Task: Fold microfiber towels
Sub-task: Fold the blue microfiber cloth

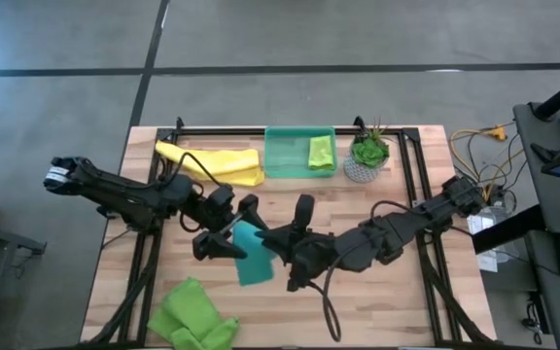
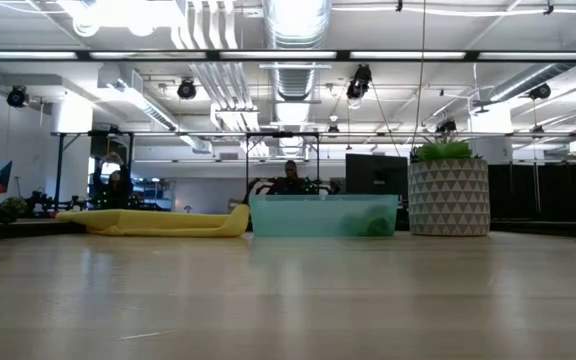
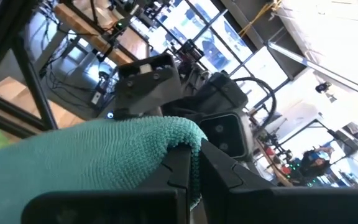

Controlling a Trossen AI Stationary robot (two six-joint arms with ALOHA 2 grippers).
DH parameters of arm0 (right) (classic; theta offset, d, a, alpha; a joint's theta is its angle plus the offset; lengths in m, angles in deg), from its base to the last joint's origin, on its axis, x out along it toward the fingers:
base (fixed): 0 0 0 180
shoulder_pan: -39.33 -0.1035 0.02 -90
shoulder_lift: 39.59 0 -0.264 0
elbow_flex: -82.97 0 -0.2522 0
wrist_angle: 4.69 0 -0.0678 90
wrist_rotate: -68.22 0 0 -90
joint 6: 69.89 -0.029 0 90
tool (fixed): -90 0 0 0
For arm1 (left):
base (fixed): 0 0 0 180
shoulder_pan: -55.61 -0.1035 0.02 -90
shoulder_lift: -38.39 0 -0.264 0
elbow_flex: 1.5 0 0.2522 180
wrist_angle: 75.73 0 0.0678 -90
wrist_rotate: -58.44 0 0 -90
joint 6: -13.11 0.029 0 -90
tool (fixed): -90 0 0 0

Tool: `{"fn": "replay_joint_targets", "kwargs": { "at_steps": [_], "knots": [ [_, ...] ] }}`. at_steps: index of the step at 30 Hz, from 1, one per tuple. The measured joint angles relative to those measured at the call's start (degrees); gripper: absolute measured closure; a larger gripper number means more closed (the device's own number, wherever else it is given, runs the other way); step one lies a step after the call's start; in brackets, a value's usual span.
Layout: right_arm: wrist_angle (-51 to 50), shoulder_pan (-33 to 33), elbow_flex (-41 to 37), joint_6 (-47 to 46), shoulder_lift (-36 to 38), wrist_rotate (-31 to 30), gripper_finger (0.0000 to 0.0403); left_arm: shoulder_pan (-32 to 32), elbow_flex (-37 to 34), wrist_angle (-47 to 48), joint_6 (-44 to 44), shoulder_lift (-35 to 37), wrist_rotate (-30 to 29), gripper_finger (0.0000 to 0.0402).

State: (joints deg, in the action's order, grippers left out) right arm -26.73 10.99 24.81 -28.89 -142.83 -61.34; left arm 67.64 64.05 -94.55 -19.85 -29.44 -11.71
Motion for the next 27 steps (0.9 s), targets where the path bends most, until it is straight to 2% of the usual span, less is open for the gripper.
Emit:
{"fn": "replay_joint_targets", "kwargs": {
  "at_steps": [19,27],
  "knots": [
    [0.7,1.7,1.4,-0.4,0.1,-1.1,0.039,0.0,-0.9,0.2,-1.2,-0.1,0.0,0.0029],
    [1.6,1.7,2.7,-0.5,0.2,-1.1,0.039,0.0,-2.1,2.7,-1.2,-0.6,-2.3,0.0029]
  ]
}}
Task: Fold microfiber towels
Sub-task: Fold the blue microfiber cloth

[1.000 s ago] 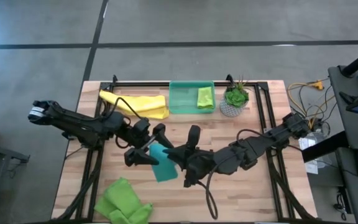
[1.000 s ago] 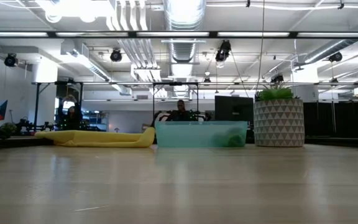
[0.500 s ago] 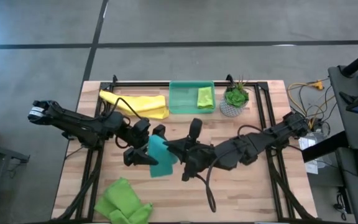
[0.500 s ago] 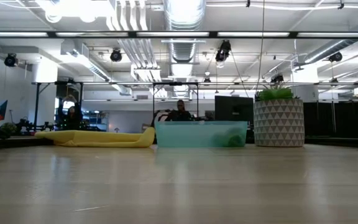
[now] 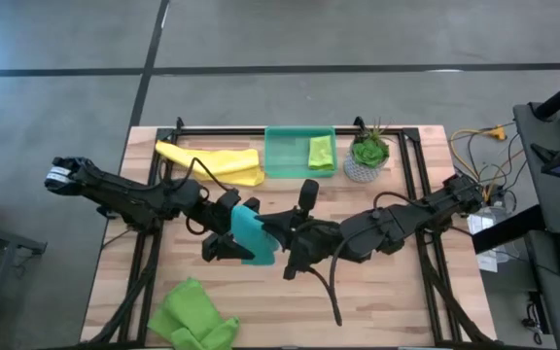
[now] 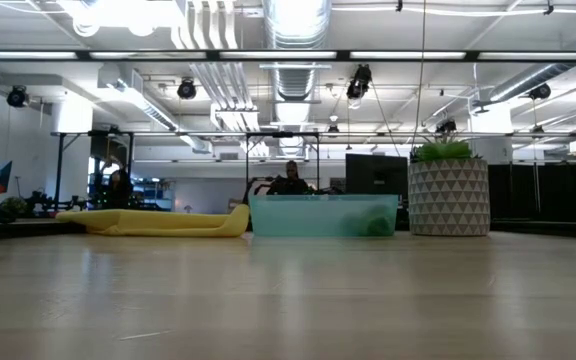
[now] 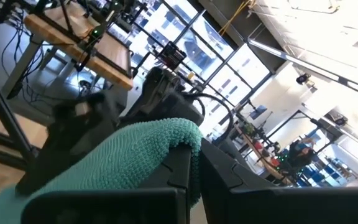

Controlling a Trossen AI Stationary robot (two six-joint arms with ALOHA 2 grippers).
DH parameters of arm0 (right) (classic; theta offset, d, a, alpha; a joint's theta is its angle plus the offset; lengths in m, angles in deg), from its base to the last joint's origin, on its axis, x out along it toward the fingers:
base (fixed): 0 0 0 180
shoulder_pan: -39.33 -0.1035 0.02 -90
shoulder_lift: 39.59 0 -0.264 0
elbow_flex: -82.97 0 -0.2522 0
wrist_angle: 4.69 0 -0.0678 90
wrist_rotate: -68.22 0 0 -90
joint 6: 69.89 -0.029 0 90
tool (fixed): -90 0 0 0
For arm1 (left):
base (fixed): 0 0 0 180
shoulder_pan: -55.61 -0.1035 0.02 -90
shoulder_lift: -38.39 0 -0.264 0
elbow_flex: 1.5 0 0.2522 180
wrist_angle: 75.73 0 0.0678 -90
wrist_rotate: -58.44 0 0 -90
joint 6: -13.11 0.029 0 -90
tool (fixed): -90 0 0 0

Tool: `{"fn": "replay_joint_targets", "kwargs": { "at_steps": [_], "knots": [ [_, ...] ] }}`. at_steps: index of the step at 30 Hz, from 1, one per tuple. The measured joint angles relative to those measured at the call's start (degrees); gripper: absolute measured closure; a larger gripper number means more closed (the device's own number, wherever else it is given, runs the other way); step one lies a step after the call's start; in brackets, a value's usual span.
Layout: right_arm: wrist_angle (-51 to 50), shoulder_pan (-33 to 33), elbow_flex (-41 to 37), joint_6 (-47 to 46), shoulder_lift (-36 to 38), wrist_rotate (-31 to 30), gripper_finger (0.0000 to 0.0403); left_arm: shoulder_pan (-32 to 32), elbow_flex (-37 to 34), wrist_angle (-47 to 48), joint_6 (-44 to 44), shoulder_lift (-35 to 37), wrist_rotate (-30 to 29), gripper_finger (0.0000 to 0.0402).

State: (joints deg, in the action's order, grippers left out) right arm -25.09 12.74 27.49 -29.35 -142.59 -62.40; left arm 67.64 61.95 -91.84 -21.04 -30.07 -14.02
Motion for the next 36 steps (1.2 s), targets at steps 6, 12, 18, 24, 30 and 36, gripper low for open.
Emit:
{"fn": "replay_joint_targets", "kwargs": {
  "at_steps": [6,12,18,24,30,36],
  "knots": [
    [0.0,0.1,0.5,0.0,0.0,0.0,0.039,-0.1,-0.2,0.6,0.0,0.0,-1.1,0.0067],
    [0.0,0.2,0.5,-1.0,0.0,0.0,0.039,-0.1,-0.4,0.5,0.4,0.1,-1.1,0.0146],
    [0.0,0.2,0.5,-1.0,0.0,0.0,0.039,-0.1,-0.4,0.5,1.5,0.1,-1.1,0.0228],
    [0.0,0.1,0.5,-1.0,0.0,0.0,0.039,-0.1,-0.4,0.4,3.0,0.1,-1.1,0.0311],
    [-0.4,0.1,0.5,-1.0,0.0,0.0,0.039,-0.1,-0.4,0.5,3.5,0.1,-0.9,0.039],
    [-1.0,0.1,0.5,-1.6,0.0,0.0,0.039,-0.1,-0.4,0.5,3.5,0.1,-0.9,0.0387]
  ]
}}
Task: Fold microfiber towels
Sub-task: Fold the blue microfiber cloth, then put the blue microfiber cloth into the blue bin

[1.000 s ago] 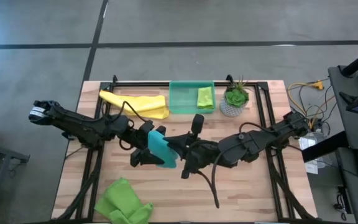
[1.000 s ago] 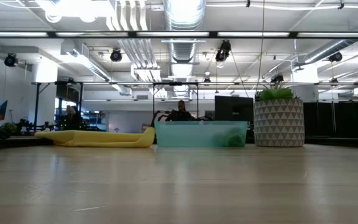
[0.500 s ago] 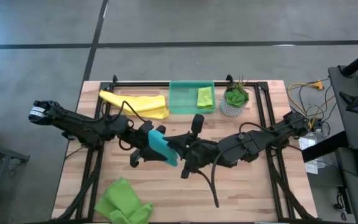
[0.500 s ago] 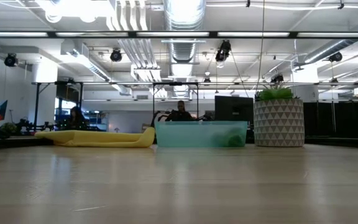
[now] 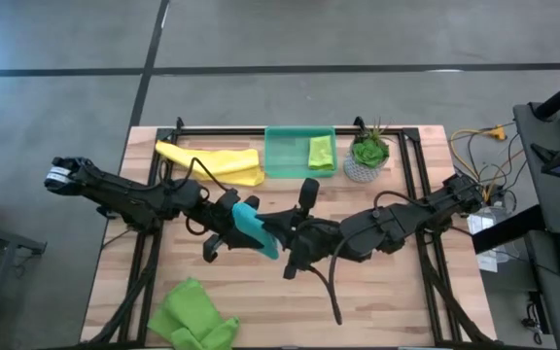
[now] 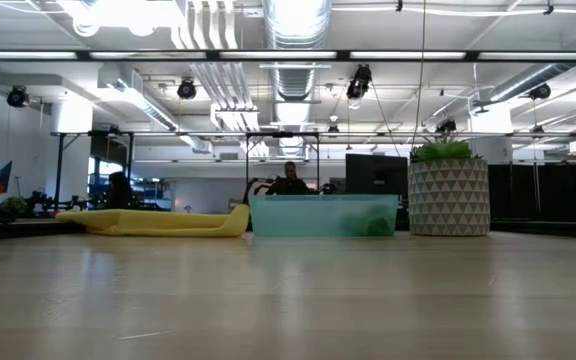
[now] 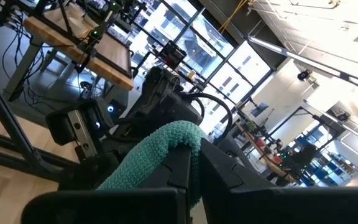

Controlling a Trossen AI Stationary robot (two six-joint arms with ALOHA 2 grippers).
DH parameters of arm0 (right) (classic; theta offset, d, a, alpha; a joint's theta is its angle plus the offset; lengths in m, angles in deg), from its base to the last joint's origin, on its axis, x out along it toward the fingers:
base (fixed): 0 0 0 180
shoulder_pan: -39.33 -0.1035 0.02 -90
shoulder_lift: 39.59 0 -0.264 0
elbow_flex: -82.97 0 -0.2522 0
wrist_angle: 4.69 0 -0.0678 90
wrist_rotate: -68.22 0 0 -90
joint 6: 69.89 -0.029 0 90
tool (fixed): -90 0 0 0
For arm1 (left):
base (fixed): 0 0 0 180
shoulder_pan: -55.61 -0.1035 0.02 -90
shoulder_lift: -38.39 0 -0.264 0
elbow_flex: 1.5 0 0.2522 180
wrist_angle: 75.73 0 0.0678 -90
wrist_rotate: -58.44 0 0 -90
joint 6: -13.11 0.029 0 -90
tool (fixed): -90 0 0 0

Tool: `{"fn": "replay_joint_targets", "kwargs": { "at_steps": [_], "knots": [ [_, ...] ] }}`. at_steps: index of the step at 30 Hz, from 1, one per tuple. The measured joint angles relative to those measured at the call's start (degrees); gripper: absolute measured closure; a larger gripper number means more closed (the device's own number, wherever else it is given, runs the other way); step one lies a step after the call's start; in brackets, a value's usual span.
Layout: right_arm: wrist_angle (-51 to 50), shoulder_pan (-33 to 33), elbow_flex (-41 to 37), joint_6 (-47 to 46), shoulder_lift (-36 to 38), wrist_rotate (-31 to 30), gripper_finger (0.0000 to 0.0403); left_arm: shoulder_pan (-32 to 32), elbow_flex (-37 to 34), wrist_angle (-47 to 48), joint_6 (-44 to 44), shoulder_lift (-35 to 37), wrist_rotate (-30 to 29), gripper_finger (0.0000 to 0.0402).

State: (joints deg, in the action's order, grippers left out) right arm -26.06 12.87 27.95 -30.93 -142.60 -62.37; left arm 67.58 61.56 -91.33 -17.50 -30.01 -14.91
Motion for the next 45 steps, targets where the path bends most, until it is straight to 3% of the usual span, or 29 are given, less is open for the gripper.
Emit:
{"fn": "replay_joint_targets", "kwargs": {
  "at_steps": [7,20,29,35,45],
  "knots": [
    [-7.7,0.0,0.0,-5.8,0.7,0.0,0.0387,0.0,0.0,0.0,-0.1,0.0,0.0,0.0387],
    [-13.5,0.0,-0.1,-9.7,5.5,-1.6,0.0323,0.0,0.0,6.7,-0.1,0.2,-2.0,0.0396],
    [-23.0,0.0,-0.1,-14.9,8.4,-3.2,0.0305,-2.0,0.0,8.9,-0.5,0.2,-3.5,0.0397],
    [-31.8,-0.1,-0.1,-16.6,10.0,-3.3,0.0307,-3.6,-0.1,11.2,-1.5,0.1,-3.5,0.0398],
    [-50.3,-1.8,0.1,-31.9,13.7,-3.1,0.0296,-9.4,-0.3,12.7,-3.6,0.0,-3.3,0.0398]
  ]
}}
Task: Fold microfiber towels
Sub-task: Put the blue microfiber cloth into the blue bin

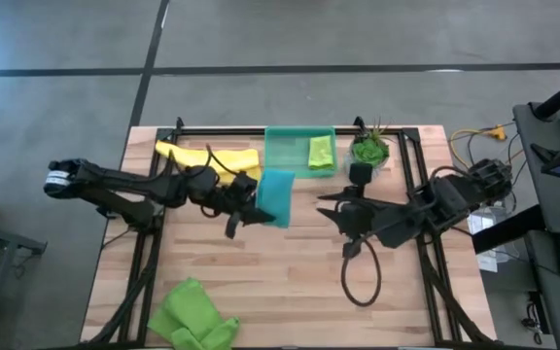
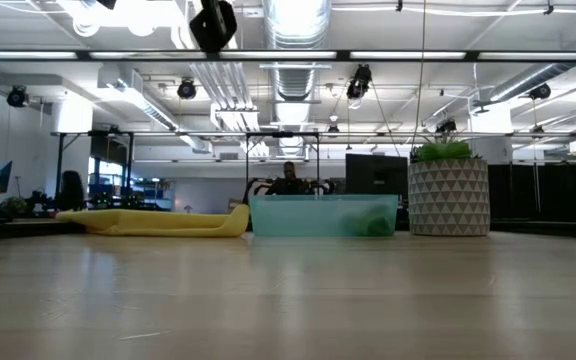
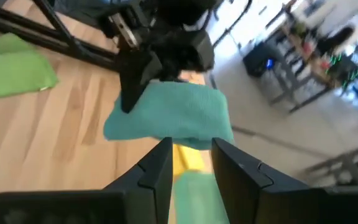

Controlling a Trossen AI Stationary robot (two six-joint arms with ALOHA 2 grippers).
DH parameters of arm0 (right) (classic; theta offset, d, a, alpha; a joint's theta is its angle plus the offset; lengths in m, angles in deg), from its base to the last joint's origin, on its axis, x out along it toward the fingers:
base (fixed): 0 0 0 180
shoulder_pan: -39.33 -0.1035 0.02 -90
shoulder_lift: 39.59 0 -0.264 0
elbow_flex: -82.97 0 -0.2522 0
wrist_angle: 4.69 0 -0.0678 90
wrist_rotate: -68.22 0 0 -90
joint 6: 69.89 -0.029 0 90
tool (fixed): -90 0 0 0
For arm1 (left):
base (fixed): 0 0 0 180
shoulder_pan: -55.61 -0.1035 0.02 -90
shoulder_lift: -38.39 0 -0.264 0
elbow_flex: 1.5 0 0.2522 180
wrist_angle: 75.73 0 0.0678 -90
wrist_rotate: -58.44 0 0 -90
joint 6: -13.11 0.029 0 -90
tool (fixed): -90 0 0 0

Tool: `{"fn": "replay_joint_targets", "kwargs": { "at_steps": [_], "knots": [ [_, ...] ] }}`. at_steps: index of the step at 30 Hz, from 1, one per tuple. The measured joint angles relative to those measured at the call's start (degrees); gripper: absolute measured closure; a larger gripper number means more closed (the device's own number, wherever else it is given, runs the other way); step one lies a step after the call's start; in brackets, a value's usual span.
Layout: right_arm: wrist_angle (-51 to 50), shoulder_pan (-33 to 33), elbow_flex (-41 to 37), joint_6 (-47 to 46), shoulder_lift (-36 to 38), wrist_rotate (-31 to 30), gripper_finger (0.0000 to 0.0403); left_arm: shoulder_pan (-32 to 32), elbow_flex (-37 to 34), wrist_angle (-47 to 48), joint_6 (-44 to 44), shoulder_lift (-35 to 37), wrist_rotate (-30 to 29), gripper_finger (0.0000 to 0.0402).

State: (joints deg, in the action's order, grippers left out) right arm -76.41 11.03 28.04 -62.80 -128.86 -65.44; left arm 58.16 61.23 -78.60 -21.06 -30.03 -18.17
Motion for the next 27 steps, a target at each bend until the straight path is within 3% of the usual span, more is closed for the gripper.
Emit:
{"fn": "replay_joint_targets", "kwargs": {
  "at_steps": [9,13,21,27],
  "knots": [
    [-5.9,0.7,-5.8,-15.6,8.6,0.3,0.0301,-9.9,0.1,-1.3,-0.6,-1.5,0.2,0.0398],
    [-4.4,2.2,-13.8,-21.0,16.5,0.1,0.0298,-15.1,1.1,-4.5,-4.0,-6.2,5.3,0.0398],
    [15.2,2.8,-36.3,-21.9,35.0,0.1,0.0292,-21.9,7.8,-7.4,-6.1,-19.7,13.1,0.0398],
    [27.5,2.8,-48.9,-21.4,43.9,0.3,0.0299,-26.4,14.2,-6.3,-6.0,-29.8,16.8,0.0398]
  ]
}}
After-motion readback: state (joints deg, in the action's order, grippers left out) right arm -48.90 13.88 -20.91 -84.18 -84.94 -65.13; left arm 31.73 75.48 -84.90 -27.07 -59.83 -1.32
